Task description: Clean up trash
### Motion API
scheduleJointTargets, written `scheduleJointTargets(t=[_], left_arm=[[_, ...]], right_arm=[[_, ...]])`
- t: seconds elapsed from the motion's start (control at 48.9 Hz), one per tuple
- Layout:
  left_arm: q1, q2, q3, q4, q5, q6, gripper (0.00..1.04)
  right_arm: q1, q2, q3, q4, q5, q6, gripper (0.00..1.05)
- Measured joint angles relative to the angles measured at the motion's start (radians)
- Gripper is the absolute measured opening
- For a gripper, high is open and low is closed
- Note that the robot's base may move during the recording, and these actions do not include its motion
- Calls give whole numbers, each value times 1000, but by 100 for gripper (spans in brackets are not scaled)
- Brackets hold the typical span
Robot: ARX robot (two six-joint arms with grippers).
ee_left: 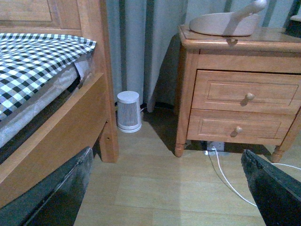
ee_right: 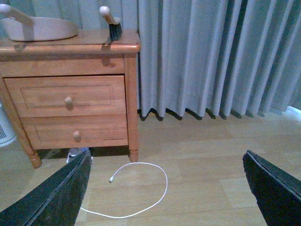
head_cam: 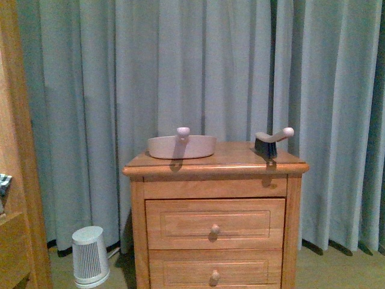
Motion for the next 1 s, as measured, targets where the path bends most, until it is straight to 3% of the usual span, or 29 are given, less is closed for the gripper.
scheduleJointTargets(t=[1.003], left_arm=[[0, 0, 0, 0, 0, 0, 97]], right_arm=[[0, 0, 0, 0, 0, 0, 97]])
